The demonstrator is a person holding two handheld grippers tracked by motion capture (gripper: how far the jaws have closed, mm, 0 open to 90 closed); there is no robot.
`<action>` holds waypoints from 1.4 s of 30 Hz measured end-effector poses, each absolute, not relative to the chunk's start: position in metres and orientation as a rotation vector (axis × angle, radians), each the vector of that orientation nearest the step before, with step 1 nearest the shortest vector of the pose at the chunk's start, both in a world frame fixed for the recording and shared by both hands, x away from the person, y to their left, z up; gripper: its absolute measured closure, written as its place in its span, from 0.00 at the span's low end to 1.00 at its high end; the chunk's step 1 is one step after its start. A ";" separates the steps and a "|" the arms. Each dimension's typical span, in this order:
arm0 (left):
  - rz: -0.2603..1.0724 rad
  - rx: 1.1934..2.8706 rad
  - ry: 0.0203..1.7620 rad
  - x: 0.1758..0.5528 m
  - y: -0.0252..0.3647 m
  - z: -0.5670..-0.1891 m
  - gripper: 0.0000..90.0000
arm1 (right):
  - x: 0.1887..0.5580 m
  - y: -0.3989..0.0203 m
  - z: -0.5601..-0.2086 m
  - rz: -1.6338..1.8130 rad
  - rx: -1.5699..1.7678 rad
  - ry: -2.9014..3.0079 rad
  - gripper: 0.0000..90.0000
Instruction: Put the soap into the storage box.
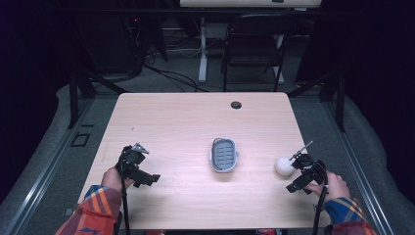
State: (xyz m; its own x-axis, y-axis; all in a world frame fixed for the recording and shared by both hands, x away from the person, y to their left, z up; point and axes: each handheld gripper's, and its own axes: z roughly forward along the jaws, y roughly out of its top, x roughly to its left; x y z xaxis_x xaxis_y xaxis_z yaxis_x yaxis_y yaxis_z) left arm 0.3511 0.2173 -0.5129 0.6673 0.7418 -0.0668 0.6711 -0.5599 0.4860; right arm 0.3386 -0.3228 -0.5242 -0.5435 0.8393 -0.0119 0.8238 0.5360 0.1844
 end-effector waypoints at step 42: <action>0.184 2.421 1.089 0.352 0.215 -0.514 0.00 | 0.397 -0.299 -0.521 0.176 1.393 2.725 0.00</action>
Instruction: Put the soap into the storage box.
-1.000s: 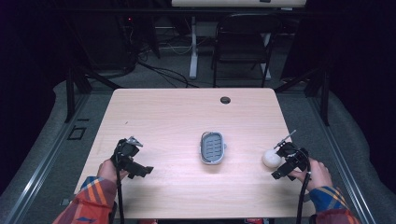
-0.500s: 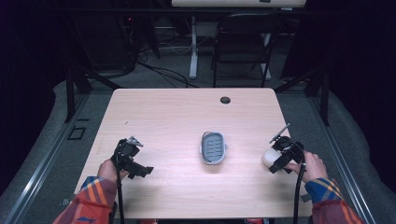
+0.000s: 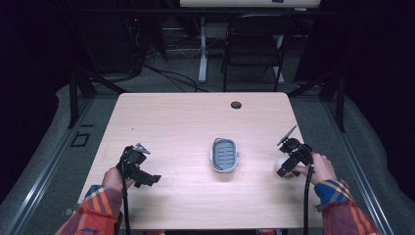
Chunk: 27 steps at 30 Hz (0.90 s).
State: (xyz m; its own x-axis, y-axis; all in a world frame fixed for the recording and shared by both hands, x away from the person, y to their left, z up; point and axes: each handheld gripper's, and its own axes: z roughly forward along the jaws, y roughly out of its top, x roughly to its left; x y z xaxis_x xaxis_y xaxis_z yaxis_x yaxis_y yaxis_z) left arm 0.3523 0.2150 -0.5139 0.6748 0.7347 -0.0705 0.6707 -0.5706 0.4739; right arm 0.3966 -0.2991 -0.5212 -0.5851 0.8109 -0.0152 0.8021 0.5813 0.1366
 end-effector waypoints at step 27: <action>0.178 2.426 1.087 0.352 0.215 -0.514 0.00 | 0.414 -0.289 -0.536 0.075 1.381 2.749 0.20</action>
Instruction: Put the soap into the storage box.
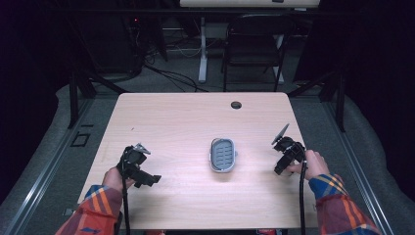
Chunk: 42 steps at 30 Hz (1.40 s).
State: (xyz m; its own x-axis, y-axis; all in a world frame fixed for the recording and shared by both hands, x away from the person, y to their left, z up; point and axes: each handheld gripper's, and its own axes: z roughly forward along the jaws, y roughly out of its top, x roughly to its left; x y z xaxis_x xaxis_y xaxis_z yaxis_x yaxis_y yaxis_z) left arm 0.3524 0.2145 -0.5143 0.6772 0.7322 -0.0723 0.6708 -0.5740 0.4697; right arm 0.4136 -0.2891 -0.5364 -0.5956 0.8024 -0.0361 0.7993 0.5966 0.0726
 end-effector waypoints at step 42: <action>0.178 2.435 1.085 0.352 0.214 -0.515 0.00 | 0.415 -0.288 -0.532 0.027 1.325 2.782 0.27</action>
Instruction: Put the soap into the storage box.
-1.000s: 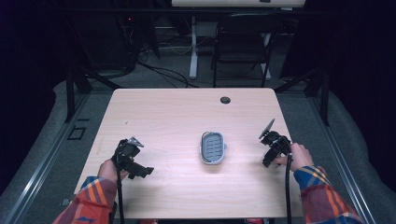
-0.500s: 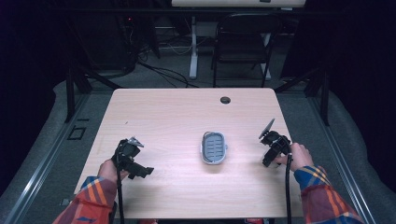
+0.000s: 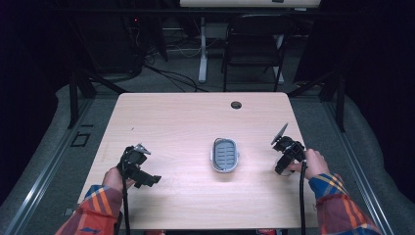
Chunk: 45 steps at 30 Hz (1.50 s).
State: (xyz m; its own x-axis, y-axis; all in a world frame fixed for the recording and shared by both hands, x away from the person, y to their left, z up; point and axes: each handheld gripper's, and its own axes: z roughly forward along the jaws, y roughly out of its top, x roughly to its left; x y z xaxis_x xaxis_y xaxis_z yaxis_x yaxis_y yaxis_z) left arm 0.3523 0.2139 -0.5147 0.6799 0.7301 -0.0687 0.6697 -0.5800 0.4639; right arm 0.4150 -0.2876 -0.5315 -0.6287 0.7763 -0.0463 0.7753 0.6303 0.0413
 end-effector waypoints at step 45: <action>0.174 2.436 1.086 0.352 0.213 -0.515 0.00 | 0.416 -0.238 -0.512 0.089 1.179 2.854 0.27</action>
State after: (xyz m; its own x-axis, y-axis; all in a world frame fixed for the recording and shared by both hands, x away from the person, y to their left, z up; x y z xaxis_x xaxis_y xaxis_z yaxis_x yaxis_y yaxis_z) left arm 0.3522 0.2135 -0.5152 0.6795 0.7302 -0.0716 0.6715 -0.5796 0.4617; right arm 0.4158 -0.2377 -0.5125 -0.7074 0.7063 -0.0265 0.7033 0.7071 0.0732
